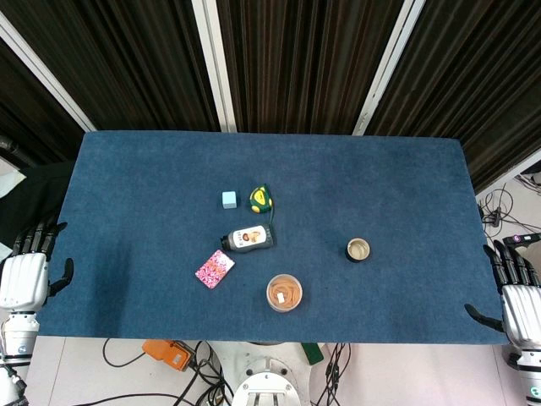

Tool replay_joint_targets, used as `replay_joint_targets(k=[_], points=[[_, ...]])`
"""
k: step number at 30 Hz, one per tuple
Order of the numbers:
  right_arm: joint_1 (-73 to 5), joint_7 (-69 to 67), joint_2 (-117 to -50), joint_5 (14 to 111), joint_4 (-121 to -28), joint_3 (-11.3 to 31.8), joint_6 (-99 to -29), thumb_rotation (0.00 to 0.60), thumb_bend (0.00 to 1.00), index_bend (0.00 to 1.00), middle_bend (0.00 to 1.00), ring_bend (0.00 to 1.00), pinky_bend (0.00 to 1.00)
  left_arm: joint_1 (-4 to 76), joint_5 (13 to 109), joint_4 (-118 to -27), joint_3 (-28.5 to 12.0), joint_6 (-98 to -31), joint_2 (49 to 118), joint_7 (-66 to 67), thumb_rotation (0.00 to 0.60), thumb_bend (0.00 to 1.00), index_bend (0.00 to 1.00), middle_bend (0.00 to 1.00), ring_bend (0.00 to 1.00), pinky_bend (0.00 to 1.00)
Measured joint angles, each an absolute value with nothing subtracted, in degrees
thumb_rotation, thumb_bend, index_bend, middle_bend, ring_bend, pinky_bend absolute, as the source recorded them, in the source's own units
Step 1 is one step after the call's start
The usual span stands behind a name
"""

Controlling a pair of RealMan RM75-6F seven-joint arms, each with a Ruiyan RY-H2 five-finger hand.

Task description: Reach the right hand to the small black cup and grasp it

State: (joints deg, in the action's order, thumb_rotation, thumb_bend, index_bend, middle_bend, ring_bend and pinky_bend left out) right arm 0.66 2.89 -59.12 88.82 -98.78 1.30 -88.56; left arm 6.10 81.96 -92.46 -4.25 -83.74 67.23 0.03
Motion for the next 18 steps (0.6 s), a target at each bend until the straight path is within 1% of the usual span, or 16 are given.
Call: replay_joint_targets(k=[11,18], points=[[0.74,2.65,-59.02,89.01,-98.65,1.24,-88.70,0.600,0.26,0.04,0.07,0.06,0.15,6.21,82.07,-92.34,-4.19,-83.63,67.35,0.37,0.600,0.46,0.14,0.04,0.10,0.10],[0.09,1.39,-58.50,87.01,-98.29,1.25,-85.96,0.600,0.26,0.04,0.07,0.06,0.15,6.13,82.54,-92.52,-4.07,-84.03,67.29,1.09,0.600,0.46,0.14,0.04,0.10,0.10]])
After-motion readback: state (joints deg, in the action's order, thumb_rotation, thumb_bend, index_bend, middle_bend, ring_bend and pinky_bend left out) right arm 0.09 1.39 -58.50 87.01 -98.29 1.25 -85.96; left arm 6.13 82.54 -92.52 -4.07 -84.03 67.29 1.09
